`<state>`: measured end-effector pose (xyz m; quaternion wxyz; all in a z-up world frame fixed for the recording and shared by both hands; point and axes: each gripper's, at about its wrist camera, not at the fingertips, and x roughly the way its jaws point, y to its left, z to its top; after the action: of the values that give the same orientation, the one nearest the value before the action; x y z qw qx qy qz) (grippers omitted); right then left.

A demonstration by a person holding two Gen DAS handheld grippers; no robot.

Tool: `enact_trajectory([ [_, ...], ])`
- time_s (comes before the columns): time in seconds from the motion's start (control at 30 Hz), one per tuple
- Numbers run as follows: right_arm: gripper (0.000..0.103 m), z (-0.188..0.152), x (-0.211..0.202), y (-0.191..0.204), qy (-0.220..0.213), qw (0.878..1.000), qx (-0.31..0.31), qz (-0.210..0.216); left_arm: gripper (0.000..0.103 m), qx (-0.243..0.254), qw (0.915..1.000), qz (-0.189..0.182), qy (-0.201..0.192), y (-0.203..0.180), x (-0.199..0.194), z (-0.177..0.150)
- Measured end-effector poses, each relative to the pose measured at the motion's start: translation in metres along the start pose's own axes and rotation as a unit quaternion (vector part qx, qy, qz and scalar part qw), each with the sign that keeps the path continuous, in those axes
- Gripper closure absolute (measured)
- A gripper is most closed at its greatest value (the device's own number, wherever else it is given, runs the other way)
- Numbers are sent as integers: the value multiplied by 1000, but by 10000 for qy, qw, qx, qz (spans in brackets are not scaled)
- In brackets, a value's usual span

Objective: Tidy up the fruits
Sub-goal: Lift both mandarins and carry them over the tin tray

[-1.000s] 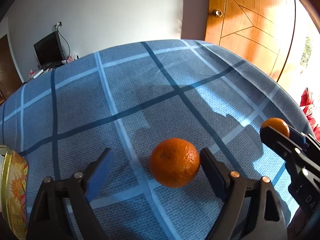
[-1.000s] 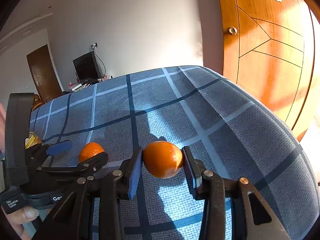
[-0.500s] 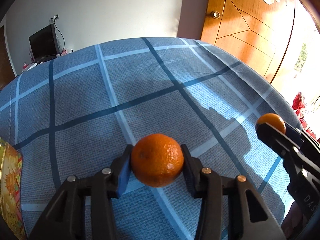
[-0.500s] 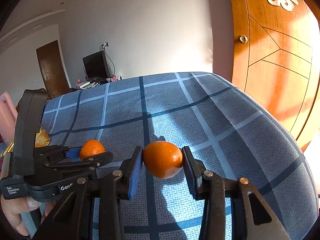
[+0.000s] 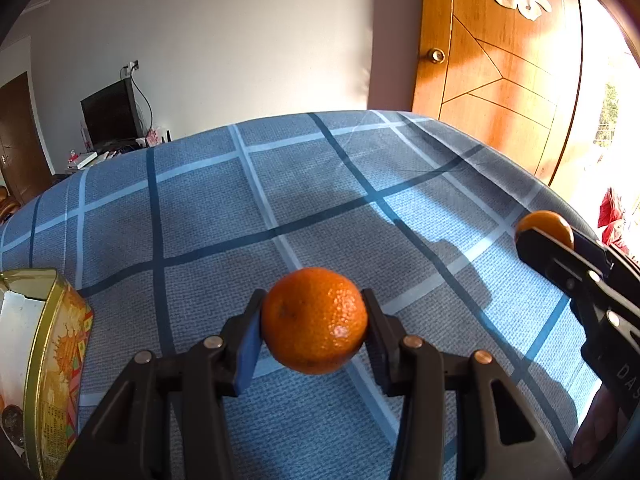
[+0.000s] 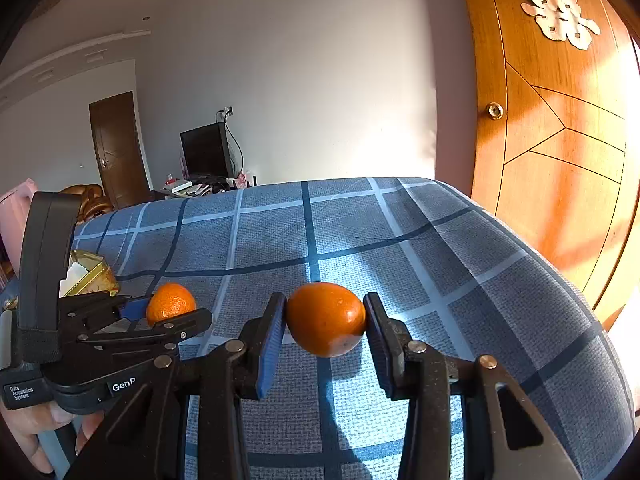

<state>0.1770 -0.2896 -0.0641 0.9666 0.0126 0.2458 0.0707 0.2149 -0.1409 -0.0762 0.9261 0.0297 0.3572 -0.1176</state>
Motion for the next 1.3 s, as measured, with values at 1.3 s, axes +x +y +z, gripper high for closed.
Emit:
enact_trajectory([
  [1.3,62,-15,-32,77,-363,9967,-492,530,56,-202,9990,216,-331,40,-60,-41],
])
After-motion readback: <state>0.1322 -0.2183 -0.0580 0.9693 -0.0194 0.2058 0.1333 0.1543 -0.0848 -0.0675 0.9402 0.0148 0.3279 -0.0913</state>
